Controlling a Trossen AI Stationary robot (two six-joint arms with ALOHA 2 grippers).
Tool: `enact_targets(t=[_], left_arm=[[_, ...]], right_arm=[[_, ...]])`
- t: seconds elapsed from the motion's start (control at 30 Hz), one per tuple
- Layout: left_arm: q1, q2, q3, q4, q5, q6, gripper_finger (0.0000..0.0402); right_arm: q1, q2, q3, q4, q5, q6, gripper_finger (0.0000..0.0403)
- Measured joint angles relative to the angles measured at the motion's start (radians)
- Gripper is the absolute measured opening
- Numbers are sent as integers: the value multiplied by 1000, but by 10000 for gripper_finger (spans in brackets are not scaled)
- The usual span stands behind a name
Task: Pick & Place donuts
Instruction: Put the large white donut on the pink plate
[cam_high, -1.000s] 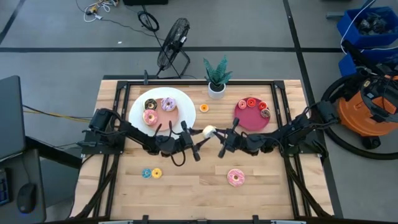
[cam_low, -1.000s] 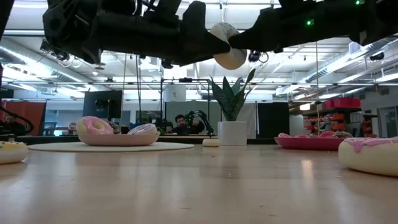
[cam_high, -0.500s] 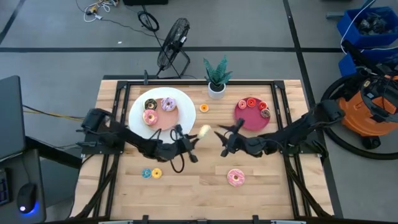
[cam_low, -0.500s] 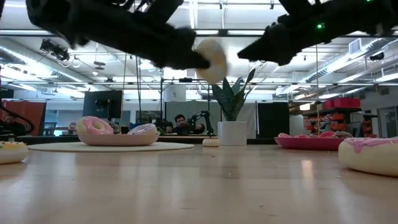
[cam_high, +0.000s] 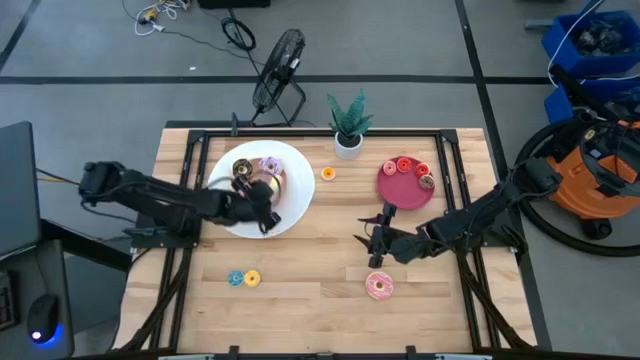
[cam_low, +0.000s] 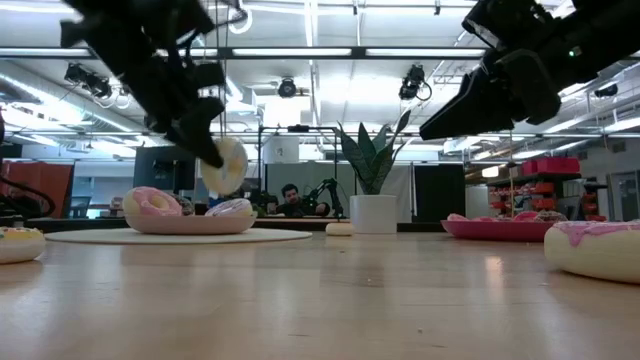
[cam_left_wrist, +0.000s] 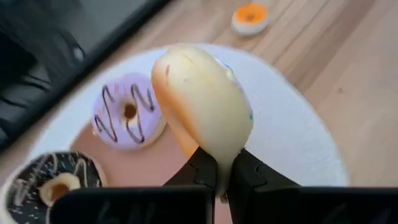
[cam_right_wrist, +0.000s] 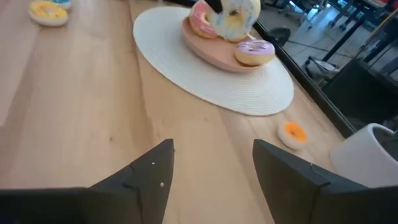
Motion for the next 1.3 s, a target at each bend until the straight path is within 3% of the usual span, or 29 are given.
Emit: enact_targets(t=[0.17,0.33,0.6,0.9,1.13,1.3], left_arm=[[187,-156,-195,300,305,126,15],[376,-221,-376,652,576,221,15],[569,-167,-520,985,770,250,20],[567,-1,-538,1203,841,199,20],[569,152,-537,1300,803,191,23],[569,184,-537,1330,761,172,25]], right_arm=[[21,0,0,16,0,1,216],[31,0,0,30,-1,-14,210],[31,0,0,59,-8,-33,208],[31,0,0,66,-8,-36,207],[31,0,0,67,-8,-41,207],[31,0,0,67,-8,-41,207]])
